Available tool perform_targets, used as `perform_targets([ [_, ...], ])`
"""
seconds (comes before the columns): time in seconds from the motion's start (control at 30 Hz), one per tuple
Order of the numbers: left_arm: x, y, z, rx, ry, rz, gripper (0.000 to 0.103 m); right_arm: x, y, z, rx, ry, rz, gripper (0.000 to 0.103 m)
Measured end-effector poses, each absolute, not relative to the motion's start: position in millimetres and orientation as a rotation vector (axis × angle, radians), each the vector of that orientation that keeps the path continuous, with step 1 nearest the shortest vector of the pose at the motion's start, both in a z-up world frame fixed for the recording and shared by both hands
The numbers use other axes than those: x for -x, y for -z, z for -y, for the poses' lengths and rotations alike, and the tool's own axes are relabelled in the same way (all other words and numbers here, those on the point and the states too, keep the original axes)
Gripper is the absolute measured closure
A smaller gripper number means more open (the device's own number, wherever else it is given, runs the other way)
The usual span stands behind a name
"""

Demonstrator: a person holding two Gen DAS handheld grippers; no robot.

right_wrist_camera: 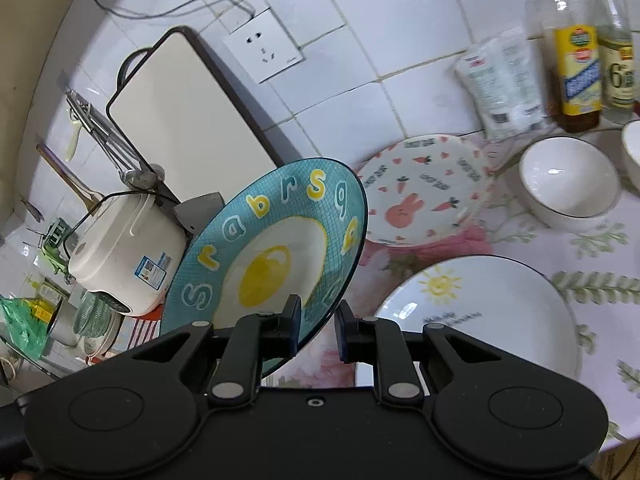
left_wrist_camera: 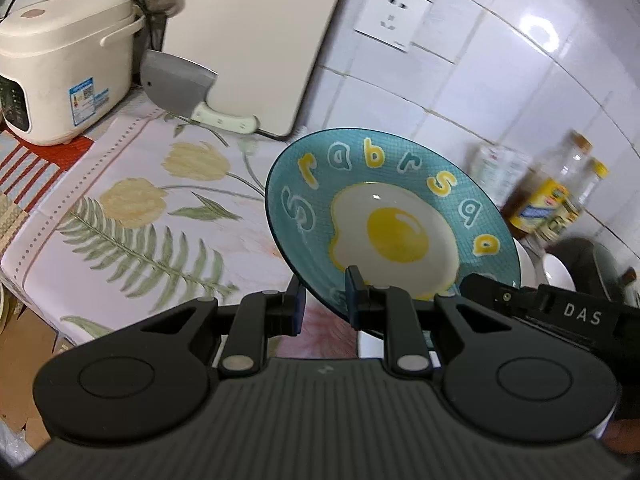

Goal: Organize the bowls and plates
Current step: 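Lift the blue egg plate with both grippers over the white sun plate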

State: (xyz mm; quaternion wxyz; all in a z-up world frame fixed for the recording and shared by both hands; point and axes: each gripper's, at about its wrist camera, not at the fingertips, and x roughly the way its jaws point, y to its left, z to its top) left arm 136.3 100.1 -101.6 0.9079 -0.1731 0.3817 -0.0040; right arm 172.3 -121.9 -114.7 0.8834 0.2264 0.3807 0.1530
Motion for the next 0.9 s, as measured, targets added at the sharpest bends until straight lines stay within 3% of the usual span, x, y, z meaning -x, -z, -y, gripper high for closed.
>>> perform_targets([
  [0.9,-96,126,-36,0.334,0.111,-0.913,0.084,-106,144,195,-0.531,-0.227,-0.861,0.081],
])
